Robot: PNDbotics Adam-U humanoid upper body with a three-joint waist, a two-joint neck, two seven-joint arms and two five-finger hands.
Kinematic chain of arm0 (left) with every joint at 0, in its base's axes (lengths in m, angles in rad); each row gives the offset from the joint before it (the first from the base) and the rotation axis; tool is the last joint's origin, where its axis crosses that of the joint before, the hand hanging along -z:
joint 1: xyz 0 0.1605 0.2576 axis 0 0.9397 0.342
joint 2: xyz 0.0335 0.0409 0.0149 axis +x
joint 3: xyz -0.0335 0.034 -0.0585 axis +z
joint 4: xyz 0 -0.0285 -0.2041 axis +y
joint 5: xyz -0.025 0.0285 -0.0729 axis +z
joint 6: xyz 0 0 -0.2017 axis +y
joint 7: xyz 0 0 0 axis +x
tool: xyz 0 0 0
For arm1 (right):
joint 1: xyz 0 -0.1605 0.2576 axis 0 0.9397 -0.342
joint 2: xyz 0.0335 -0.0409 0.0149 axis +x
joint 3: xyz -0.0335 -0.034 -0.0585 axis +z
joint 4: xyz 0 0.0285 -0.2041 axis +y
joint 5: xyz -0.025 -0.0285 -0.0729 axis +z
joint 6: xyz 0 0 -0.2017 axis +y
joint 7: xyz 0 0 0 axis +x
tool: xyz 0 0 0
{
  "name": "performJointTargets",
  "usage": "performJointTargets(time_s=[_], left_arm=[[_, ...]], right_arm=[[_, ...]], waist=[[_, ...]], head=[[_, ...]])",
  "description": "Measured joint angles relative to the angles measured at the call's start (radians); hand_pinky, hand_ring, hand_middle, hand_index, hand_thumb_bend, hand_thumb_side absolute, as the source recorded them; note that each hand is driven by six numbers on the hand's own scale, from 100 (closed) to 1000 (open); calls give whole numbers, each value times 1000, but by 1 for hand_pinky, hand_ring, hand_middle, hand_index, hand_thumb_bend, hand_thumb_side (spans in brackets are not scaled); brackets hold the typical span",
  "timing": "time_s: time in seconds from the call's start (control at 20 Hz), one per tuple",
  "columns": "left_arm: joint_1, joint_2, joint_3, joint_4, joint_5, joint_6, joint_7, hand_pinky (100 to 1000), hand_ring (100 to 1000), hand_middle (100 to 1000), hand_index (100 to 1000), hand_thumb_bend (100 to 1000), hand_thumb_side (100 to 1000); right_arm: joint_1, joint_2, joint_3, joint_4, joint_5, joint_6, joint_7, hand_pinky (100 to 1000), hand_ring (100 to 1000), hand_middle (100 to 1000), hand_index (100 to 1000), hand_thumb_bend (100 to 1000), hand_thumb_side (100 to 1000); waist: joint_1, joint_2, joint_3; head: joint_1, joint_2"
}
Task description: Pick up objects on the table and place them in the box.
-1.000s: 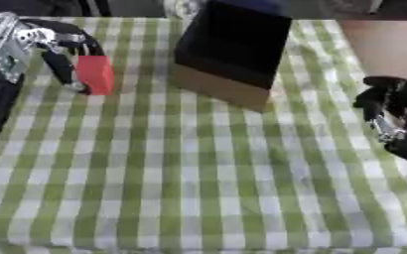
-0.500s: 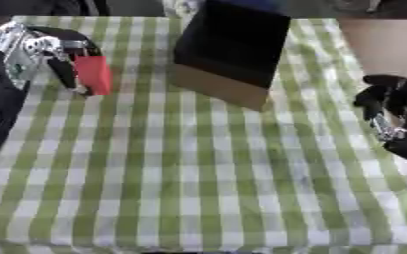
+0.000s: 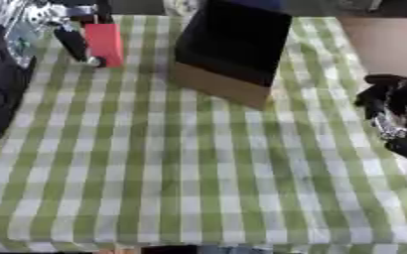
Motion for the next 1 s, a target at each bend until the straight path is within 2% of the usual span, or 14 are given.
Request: performJointTargets(time_s=[0.45, 0.7, 0.85, 0.9, 1.0], left_arm=[[-77, -158, -23, -50, -20, 32, 131, 684, 468, 427, 657, 316, 100], [-81, -244, -48, -3, -83, 30, 170, 693, 484, 449, 676, 337, 100], [-80, -278, -52, 30, -133, 26, 185, 693, 484, 449, 676, 337, 100], [-79, -283, -51, 37, -148, 24, 189, 705, 519, 494, 719, 385, 100], [-62, -297, -45, 59, -179, 30, 202, 723, 556, 533, 747, 427, 118]], right_arm=[[-11, 2, 21, 2, -2, 1, 20, 794, 672, 621, 828, 100, 367], [-27, 7, 33, 2, -10, 0, 34, 794, 673, 621, 828, 100, 368], [-27, 10, 37, 2, -12, 1, 37, 794, 673, 621, 828, 100, 368], [-28, 10, 37, 2, -12, 1, 38, 794, 672, 621, 828, 100, 372], [-29, 11, 37, 2, -14, 0, 39, 794, 672, 621, 828, 100, 373]], waist=[[0, 5, -50], [-1, 18, -85], [-2, 19, -88], [-2, 20, -89], [-3, 24, -103]], head=[[29, 0], [46, -1], [51, -1], [51, -1], [51, -4]])
